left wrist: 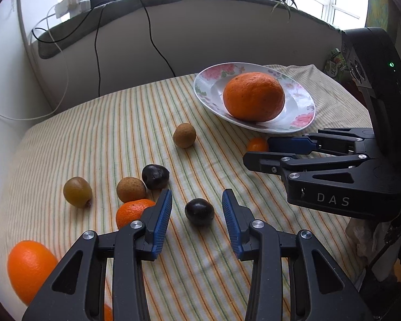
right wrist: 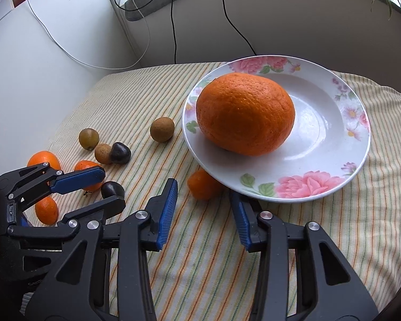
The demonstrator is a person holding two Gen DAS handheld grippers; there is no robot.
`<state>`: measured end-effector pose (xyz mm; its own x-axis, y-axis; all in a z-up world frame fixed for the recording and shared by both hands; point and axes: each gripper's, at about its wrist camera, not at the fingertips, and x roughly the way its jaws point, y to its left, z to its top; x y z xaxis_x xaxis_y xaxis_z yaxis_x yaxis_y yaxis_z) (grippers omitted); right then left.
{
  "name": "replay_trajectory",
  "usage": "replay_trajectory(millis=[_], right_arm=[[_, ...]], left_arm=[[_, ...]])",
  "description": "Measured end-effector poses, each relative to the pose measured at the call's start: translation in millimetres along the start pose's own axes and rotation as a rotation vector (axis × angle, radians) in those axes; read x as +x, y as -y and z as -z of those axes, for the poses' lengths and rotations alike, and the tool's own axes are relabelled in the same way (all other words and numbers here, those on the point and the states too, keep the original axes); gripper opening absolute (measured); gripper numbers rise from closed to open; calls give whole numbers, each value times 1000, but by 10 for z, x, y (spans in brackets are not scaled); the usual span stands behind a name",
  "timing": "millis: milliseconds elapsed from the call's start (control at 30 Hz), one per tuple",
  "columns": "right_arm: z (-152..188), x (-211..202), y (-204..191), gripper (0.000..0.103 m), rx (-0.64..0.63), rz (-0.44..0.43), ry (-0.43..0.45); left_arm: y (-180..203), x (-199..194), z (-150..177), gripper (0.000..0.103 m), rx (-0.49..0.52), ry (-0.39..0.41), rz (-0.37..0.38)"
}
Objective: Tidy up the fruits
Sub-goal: 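Close the left tool on the dark plum while the right tool grasps a tangerine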
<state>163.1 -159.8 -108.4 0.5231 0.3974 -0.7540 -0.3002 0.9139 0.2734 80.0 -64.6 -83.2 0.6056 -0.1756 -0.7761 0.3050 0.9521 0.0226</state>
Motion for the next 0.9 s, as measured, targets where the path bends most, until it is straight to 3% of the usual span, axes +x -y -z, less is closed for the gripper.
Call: replay_trajectory(millis=[200,300,500,900], right_arm=[[-23,30,-58,30,-30,41,-6],[-11,15,-47,30,-29,35,-3],[27,-69,-13,29,-18,9,15],[144,-432,27,29,-9,-53,57]], left_arm=[[46,31,25,20,51,-10,-3],[49,22,39,20,59,-4,-8],[-91,-29,50,20,-38,3,64],[-132,-226,-43,19,-107,59,126]])
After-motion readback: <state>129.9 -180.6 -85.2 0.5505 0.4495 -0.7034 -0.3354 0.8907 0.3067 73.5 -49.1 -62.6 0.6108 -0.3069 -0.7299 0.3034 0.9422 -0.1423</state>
